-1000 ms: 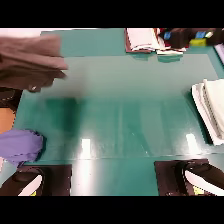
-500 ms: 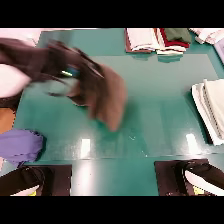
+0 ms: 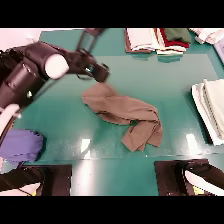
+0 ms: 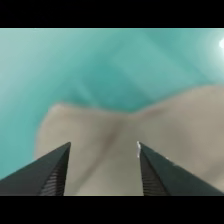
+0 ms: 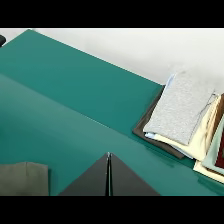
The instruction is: Fold the shirts.
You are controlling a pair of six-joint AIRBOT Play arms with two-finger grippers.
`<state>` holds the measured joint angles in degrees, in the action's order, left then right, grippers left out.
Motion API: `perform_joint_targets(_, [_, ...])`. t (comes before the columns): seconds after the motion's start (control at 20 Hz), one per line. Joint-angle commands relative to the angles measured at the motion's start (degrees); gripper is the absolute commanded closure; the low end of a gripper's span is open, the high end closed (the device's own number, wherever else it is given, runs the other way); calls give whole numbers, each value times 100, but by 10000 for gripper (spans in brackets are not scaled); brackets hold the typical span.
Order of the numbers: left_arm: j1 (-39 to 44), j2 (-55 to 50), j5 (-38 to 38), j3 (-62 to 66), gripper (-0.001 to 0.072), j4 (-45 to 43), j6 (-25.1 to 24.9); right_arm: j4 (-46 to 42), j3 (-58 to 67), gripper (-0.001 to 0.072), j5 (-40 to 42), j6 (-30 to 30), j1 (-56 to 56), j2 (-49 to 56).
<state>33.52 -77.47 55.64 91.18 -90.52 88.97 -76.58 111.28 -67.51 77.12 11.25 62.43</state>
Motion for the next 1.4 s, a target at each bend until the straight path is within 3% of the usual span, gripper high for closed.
perform_joint_targets(0.0, [-1543,-428,348,-7,205,796,208,-4,7,694,-87,2,-2,4])
perform_joint_targets(0.25, [-2573,-1558,793,-7,204,1910,201,-4,7,694,-315,2,-2,55])
perform_joint_targets(0.5, [-2529,-2479,1132,-7,204,2535,48,13,7,695,-568,9,-2,291])
perform_joint_targets(0.8, [-2339,-2741,1228,-87,206,2798,-118,9,9,694,-645,131,-2,472])
perform_joint_targets(0.85, [-2271,-2741,1187,-87,230,2800,-120,2,7,695,-654,131,-2,472])
perform_joint_targets(0.9, [-2223,-2739,1134,-68,409,2802,-118,-2,7,694,-673,131,-2,472])
perform_joint_targets(0.95, [-2221,-2734,1174,-7,689,2802,-162,-15,7,694,-769,131,-2,472])
perform_joint_targets(1.15, [-2315,-2184,1102,352,685,2129,-254,0,-175,694,-1989,286,-457,457])
perform_joint_targets(1.35, [-2328,-1327,933,511,684,1320,-293,44,-2251,694,-2245,387,-1344,-164])
